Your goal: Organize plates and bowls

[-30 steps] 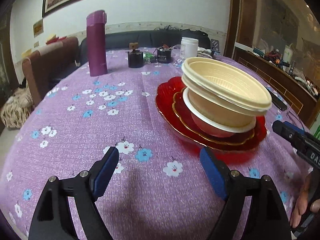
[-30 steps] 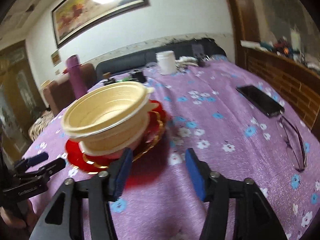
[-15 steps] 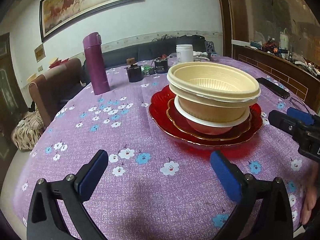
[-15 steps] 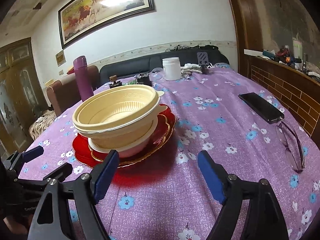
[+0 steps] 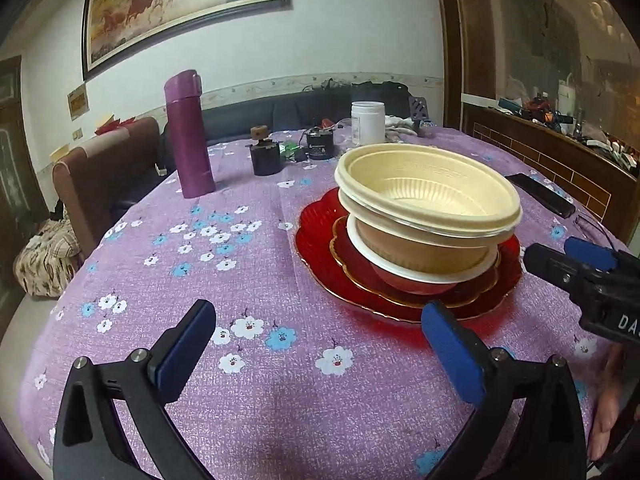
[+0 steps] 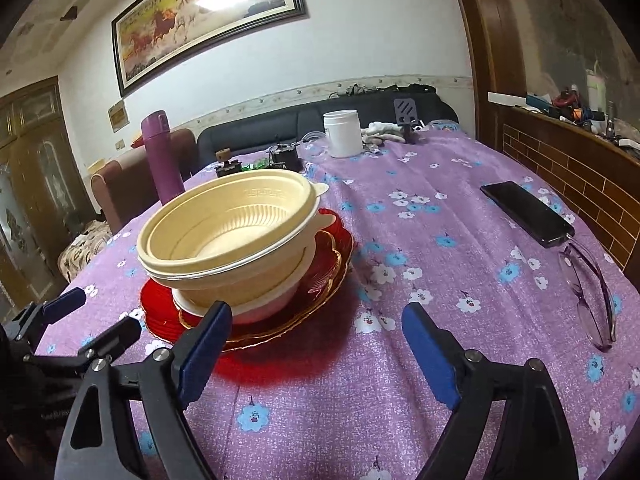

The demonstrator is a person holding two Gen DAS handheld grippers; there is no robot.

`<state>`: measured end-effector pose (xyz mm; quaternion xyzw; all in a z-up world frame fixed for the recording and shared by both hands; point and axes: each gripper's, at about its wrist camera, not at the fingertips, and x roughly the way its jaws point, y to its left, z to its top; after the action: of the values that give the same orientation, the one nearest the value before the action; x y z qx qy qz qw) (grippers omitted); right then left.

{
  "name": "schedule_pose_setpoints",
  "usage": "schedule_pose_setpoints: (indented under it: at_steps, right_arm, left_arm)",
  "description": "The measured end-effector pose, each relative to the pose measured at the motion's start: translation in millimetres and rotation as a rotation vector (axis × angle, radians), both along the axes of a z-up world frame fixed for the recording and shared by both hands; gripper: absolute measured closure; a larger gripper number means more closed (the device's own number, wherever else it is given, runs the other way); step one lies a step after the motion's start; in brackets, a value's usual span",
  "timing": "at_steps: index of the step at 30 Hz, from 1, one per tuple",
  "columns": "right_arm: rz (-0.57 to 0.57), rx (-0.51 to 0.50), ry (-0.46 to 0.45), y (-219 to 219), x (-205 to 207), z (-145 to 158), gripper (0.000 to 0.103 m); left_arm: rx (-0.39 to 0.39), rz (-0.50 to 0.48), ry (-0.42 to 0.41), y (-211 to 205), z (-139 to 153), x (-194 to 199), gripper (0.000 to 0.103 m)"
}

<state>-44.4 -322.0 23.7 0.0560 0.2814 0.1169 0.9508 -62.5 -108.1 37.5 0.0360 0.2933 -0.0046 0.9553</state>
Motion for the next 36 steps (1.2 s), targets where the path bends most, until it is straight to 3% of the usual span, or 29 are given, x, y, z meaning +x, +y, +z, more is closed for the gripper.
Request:
schedule_pose_setpoints:
  at_steps: [6,10,12,24,36]
  right_arm:
    - [-0.005,0.017,-0.003,-3.4,-1.4,0.6,0.012]
    - [-0.006,0.021,-0.002,-4.6,-0.9,0.3,0.012]
    - [-0.01,0.017,-0.004,-3.6,-1.4,0.6,0.012]
    - [-0.021,-0.007,-0.003,-0.6,-1.3,0.6,0.011]
    - [-0.023,-0.003,-0.002,-1.6,0.2,-0.6,0.011]
  left_arm:
    - [0.059,0.015,0.004,-7.7,1.5,3.9,0.0]
    - [0.164,0.058,-0.017,-16.9,3.3,1.2,0.0]
    - [0.178,0.06,-0.009,-17.4,2.7,1.8,0.0]
    - [0.101,0.058,0.079,3.1,-0.5,10.5,0.0]
    - [0.123,0.05,0.084,0.3,-1.9,11.4,0.0]
